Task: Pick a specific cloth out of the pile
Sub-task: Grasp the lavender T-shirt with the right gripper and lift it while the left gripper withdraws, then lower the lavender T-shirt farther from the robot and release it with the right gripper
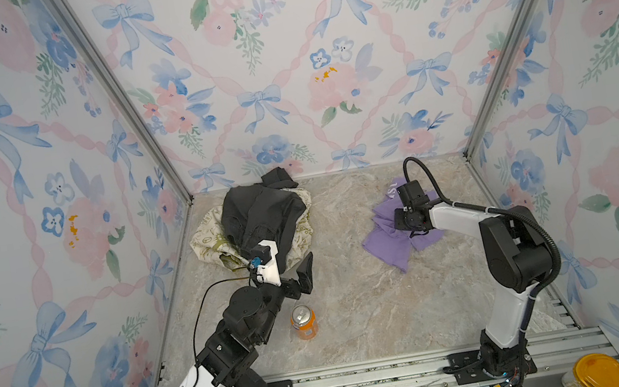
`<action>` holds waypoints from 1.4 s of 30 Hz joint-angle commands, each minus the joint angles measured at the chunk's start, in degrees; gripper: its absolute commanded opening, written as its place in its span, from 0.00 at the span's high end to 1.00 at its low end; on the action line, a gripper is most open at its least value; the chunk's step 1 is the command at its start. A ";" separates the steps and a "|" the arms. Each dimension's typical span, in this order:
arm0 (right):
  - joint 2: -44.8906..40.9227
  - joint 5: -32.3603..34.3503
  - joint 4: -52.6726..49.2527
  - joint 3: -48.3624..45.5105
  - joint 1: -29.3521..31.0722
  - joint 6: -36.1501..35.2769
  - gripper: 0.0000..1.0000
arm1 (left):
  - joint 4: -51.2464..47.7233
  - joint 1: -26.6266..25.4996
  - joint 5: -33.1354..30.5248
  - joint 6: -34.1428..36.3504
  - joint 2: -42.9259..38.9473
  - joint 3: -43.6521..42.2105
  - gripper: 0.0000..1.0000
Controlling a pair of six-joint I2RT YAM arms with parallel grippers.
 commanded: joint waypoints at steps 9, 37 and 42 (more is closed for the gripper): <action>-0.67 0.36 -5.44 19.83 -7.12 -4.70 1.00 | -0.76 0.20 1.00 2.18 0.30 -1.91 0.02; -45.33 9.85 -7.60 -11.22 -13.09 -10.71 0.03 | -1.00 0.28 -8.14 -0.49 -3.43 -2.82 0.02; -50.35 1.98 -4.52 -13.34 -12.97 -11.79 0.03 | 0.18 0.28 -17.26 -5.70 -3.12 -3.13 0.02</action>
